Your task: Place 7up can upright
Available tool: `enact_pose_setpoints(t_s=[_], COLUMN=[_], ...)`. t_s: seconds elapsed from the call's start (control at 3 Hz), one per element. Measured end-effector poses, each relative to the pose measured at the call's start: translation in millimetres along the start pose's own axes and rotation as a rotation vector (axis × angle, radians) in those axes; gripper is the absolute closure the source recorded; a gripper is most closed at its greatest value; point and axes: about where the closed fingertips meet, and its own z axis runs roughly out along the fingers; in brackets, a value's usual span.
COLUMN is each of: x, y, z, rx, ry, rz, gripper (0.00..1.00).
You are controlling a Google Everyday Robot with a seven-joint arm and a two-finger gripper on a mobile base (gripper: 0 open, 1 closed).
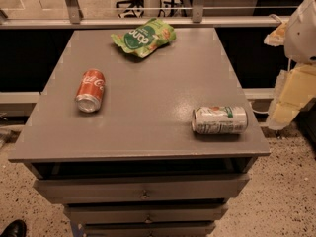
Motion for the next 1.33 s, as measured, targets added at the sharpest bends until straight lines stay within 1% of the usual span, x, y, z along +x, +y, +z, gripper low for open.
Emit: enact_pose_setpoints(t_s=[0.33, 0.67, 1.0, 1.33], x=[0.0, -4.6, -12.2, -18.1], y=[0.0, 1.6, 3.7, 1.1], z=[0.0, 11.4, 40.3, 75.5], rx=[0.000, -0.003, -0.017, -0.035], ry=[0.000, -0.017, -0.042, -0.053], rz=[0.000, 0.007, 0.022, 0.042], gripper=[0.00, 0.00, 0.00, 0.00])
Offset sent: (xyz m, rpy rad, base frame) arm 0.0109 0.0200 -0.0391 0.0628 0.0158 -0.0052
